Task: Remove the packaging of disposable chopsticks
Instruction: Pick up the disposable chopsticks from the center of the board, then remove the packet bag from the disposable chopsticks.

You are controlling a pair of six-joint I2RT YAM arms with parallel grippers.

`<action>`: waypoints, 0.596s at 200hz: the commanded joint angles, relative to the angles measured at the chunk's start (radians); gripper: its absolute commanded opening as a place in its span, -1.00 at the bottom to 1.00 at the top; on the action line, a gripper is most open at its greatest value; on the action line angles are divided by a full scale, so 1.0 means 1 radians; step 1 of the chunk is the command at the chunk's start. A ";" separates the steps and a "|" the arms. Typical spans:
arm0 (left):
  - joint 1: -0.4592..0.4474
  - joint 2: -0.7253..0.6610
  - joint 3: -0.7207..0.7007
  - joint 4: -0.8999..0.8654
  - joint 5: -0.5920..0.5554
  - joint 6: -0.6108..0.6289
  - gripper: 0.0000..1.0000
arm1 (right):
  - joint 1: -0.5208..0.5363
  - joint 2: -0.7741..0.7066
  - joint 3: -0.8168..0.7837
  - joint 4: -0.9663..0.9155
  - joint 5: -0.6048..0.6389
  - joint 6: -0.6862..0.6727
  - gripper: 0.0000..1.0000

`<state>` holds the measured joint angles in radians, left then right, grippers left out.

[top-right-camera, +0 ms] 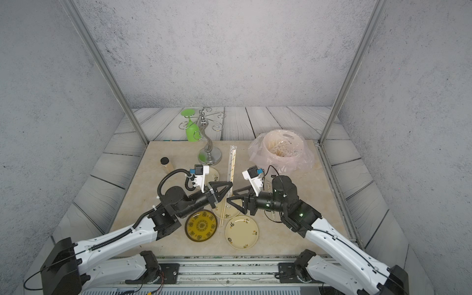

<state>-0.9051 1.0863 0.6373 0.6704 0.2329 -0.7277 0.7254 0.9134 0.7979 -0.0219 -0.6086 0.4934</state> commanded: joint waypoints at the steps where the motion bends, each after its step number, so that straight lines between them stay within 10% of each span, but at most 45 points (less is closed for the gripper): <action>1: -0.008 -0.033 -0.019 0.101 -0.006 -0.001 -1.00 | 0.020 0.002 0.018 0.038 0.054 -0.036 0.13; 75: -0.061 -0.029 -0.022 0.162 -0.055 -0.009 -1.00 | 0.052 0.071 0.014 0.191 -0.020 -0.004 -0.20; 119: -0.074 -0.051 -0.040 0.197 -0.117 0.009 -1.00 | 0.059 0.078 -0.012 0.245 0.026 0.030 -0.99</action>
<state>-0.9680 1.0573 0.6132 0.8055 0.1593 -0.7265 0.7807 1.0016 0.7959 0.1410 -0.5976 0.5083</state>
